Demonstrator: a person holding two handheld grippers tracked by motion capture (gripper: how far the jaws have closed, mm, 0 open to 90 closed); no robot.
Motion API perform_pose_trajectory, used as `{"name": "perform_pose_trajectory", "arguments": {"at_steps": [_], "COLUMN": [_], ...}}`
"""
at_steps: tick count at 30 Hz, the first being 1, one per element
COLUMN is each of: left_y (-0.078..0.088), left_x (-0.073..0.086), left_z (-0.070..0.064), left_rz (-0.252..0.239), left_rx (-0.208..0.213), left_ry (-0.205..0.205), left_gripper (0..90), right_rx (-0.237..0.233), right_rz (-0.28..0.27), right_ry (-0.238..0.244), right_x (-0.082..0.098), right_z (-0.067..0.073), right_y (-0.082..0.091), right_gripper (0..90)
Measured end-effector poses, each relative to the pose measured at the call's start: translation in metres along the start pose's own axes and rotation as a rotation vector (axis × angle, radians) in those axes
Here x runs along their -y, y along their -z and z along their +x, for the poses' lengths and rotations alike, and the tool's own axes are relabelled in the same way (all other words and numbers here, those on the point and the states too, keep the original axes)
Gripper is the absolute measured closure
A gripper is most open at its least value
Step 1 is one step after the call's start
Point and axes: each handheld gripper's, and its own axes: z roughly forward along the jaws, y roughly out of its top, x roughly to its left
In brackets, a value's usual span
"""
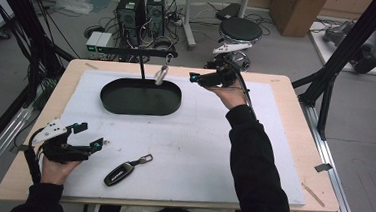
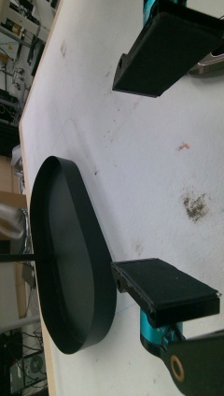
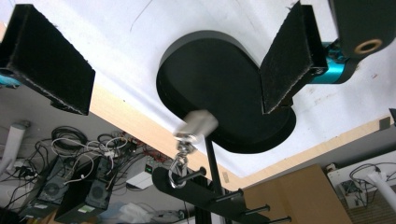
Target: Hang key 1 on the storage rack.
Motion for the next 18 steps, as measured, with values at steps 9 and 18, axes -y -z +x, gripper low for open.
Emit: {"name": "perform_pose_trajectory", "arguments": {"at_steps": [9,18], "left_y": [0.000,0.000], "left_x": [0.000,0.000], "left_z": [0.000,-0.001], "left_rz": [0.000,0.002], "left_rx": [-0.006,-0.005], "left_ry": [0.001,-0.001], "left_gripper": [12.1,12.1], "right_rx": [0.024,0.061], "right_rz": [-0.007,0.018], "right_ry": [0.025,0.002], "right_x": [0.018,0.056], "right_z": [0.008,0.005], "right_y": [0.022,0.040], "right_gripper": [10.3,10.2]}}
